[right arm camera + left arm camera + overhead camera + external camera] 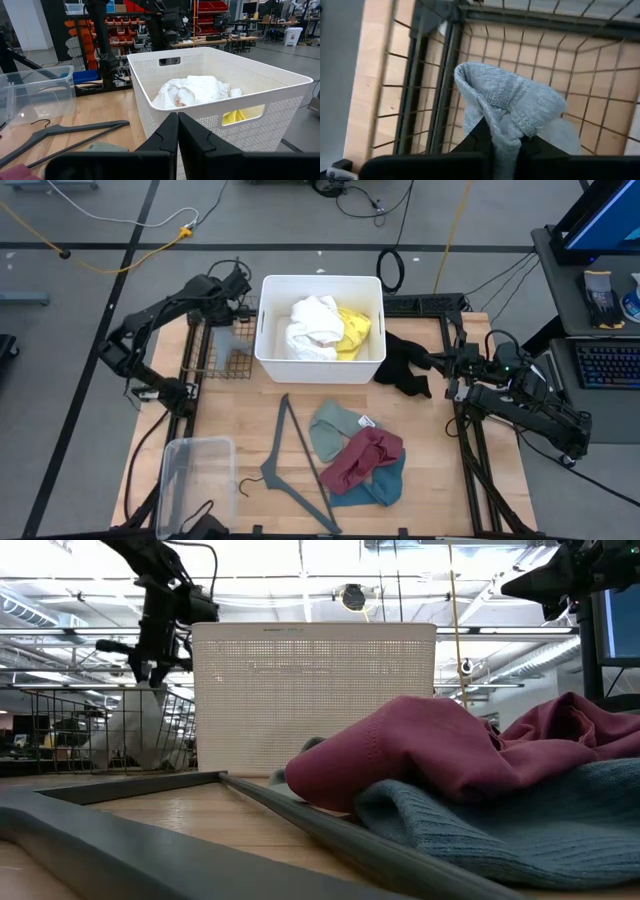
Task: Pick & Place Cloths
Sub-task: Put the gray pants into the gold wire basket, then put the black pants into the gold wire basket
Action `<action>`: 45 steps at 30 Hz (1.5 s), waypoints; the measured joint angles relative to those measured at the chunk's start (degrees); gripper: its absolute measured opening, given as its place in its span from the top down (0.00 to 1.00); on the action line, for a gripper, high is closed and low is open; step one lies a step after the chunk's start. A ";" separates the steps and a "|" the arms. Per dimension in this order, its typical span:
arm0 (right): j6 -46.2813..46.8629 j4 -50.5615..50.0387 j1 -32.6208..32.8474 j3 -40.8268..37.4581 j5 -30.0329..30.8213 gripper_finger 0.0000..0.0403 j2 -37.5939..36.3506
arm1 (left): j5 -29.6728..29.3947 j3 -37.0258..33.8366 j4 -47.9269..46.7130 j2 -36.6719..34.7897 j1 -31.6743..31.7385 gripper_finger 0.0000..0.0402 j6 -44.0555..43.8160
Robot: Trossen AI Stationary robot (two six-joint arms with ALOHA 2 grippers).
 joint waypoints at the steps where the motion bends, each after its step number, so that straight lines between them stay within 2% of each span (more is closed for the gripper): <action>1: 0.03 0.00 0.00 0.00 0.00 0.99 0.00 | 0.73 0.00 -0.11 0.92 0.01 0.91 0.04; 7: 0.08 0.00 -0.02 0.00 0.00 0.99 0.00 | 1.51 0.00 -0.28 4.17 -0.02 0.72 0.12; 12: 0.08 0.00 -0.02 0.00 0.00 0.99 -0.02 | 1.51 0.00 -0.38 4.25 0.01 0.55 0.12; 17: 0.08 0.01 0.00 0.00 0.00 0.99 0.00 | 1.57 0.00 -2.06 2.19 0.02 0.42 1.87; 21: 0.08 0.02 0.00 0.00 0.00 0.99 -0.02 | 1.71 0.00 -3.62 -1.84 0.02 0.36 2.71; 28: 0.08 0.02 -0.02 0.00 0.00 0.99 -0.01 | 3.08 0.00 -2.93 -13.76 -2.68 0.32 2.09; 35: 0.10 0.05 -0.02 0.00 0.00 0.99 -0.02 | 2.75 0.02 0.27 -24.93 -13.05 0.36 3.82; 39: 0.12 0.16 0.00 0.00 -0.01 0.99 -0.02 | 1.55 0.02 0.41 -28.26 -20.02 0.39 5.95; 45: 2.32 0.19 -0.01 0.00 -0.20 0.99 -0.02 | -3.30 0.02 2.03 -29.84 -29.26 0.40 9.21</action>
